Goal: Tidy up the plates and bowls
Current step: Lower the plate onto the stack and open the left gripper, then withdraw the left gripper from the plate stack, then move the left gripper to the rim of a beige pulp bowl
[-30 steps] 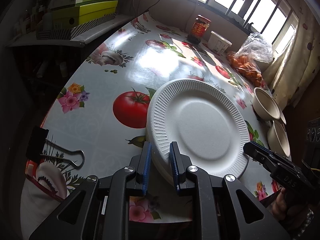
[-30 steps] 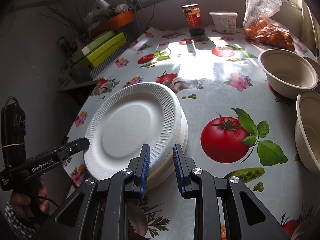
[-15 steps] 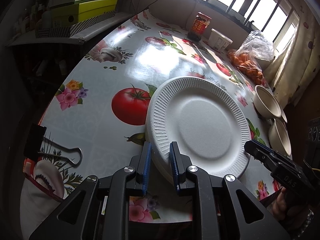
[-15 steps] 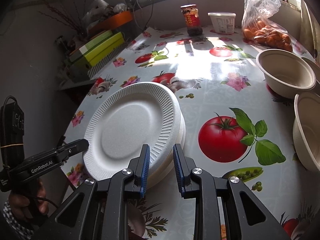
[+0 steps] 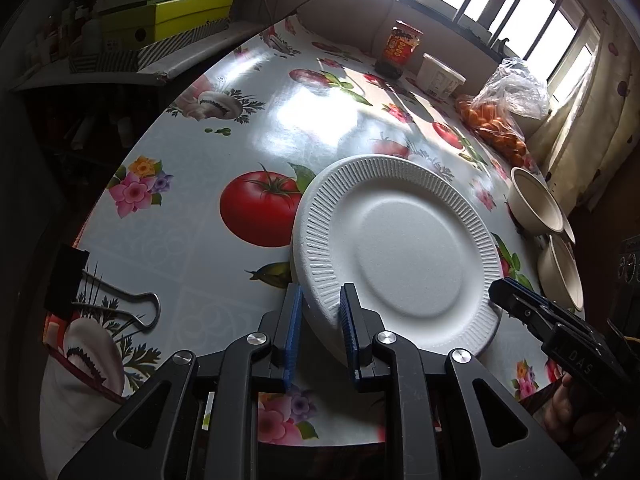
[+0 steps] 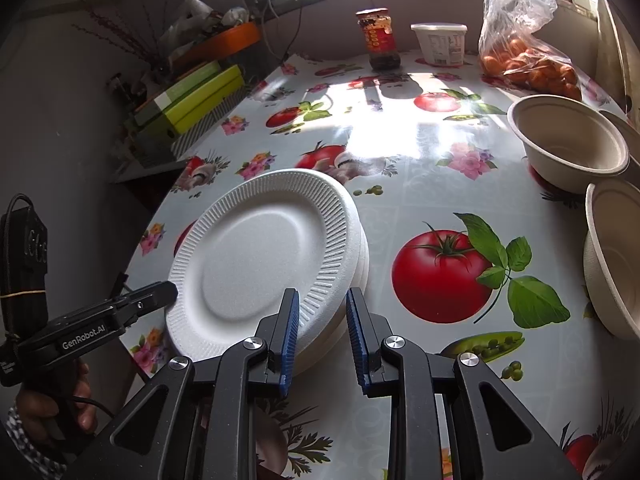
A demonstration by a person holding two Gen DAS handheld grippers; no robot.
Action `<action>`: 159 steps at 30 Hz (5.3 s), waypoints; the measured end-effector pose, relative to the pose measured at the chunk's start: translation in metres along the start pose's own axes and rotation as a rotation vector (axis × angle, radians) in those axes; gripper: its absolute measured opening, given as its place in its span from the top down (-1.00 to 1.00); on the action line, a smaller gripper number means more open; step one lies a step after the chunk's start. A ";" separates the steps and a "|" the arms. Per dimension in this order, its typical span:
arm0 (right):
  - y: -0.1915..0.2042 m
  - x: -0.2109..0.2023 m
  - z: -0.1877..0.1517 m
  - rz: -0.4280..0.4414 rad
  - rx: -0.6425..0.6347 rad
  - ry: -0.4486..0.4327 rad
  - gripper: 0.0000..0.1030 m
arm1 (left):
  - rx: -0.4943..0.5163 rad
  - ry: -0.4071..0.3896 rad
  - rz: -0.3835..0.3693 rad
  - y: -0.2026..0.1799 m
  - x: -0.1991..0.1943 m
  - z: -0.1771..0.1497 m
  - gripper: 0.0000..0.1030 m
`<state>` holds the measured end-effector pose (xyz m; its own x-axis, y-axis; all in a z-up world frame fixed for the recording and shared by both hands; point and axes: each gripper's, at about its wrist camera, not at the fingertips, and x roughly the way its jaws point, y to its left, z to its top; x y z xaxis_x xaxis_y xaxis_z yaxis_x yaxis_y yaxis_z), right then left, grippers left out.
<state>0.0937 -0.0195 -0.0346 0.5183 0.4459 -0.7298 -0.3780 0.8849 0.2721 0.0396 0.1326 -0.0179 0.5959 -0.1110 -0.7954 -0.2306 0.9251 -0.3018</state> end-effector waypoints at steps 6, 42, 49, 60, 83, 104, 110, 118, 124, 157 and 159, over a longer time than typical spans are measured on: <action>-0.003 -0.001 0.000 -0.001 0.004 0.003 0.42 | 0.000 0.000 0.001 0.000 0.000 0.000 0.60; -0.008 -0.007 0.005 -0.025 0.039 -0.038 0.07 | 0.067 -0.036 0.053 -0.012 -0.009 0.010 0.07; -0.012 -0.019 0.008 -0.046 0.042 -0.078 -0.02 | 0.101 -0.047 0.024 -0.034 -0.012 0.019 0.06; -0.035 -0.041 0.008 -0.092 0.070 -0.128 -0.03 | 0.166 -0.035 -0.038 -0.082 -0.003 0.030 0.06; -0.164 -0.142 -0.012 -0.365 0.273 -0.276 -0.03 | 0.344 0.094 -0.272 -0.223 0.049 0.035 0.06; -0.211 -0.131 -0.026 -0.301 0.353 -0.206 0.33 | 0.415 0.212 -0.416 -0.287 0.084 0.017 0.06; -0.203 -0.128 -0.028 -0.284 0.330 -0.192 0.47 | 0.424 0.229 -0.419 -0.288 0.083 0.012 0.06; -0.194 -0.134 -0.035 -0.280 0.325 -0.185 0.47 | 0.437 0.228 -0.429 -0.284 0.073 0.005 0.06; -0.191 -0.139 -0.045 -0.270 0.331 -0.171 0.46 | 0.464 0.258 -0.428 -0.283 0.074 -0.005 0.06; -0.198 -0.140 0.050 -0.200 0.284 -0.204 0.30 | 0.302 0.050 -0.308 -0.267 0.067 0.127 0.06; -0.200 -0.135 0.054 -0.195 0.296 -0.196 0.30 | 0.318 0.060 -0.287 -0.272 0.076 0.132 0.06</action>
<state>0.1410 -0.2488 0.0433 0.7054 0.2576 -0.6603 -0.0353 0.9432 0.3302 0.2491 -0.0795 0.0726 0.5535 -0.3921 -0.7348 0.1918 0.9185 -0.3457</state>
